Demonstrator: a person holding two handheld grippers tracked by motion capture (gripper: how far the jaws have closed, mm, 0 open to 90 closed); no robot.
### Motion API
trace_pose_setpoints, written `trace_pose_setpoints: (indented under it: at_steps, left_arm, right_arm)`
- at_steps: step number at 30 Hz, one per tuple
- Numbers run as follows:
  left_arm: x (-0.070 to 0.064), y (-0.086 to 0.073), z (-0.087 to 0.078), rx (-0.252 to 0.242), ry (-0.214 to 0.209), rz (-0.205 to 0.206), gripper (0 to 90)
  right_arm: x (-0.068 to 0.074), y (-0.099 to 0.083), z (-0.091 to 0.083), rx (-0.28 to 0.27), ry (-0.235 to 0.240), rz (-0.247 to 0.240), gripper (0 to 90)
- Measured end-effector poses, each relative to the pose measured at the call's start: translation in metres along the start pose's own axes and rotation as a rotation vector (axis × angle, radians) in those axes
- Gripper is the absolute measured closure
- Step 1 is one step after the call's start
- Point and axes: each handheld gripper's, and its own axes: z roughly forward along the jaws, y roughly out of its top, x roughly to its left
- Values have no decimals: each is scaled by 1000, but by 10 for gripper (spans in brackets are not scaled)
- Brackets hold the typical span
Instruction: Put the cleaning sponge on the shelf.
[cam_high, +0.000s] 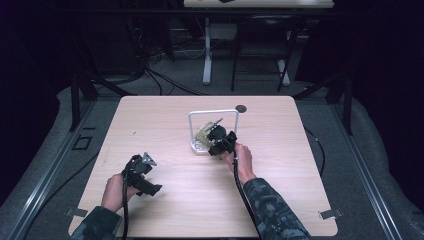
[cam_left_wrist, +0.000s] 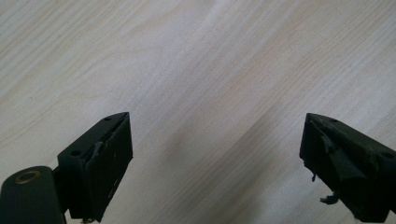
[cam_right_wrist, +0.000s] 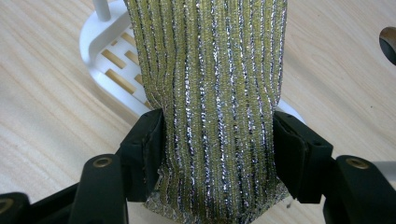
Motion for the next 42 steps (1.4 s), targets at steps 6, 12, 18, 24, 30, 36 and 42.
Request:
trace_pose_setpoints:
  at_steps: [6,12,18,24,30,36,42]
  left_arm:
    - [0,0,0,0,1,1,96]
    - [0,0,0,1,0,0,96]
    - [-1,0,0,5,-2,4,96]
    - [0,0,0,3,-4,3,96]
    - [-1,0,0,3,-2,3,96]
    - [0,0,0,2,-2,3,96]
    - [-1,0,0,2,-1,3,96]
  right_arm:
    - [5,4,6,-1,-22,-3,365]
    - [6,9,10,0,-17,3,326]
    - [6,11,12,11,-17,-7,245]
    - [5,11,11,1,0,-9,214]
    - [7,11,6,-19,3,-14,167]
    - [9,10,-5,-38,32,-25,163]
    - [10,7,-23,-65,66,-36,157]
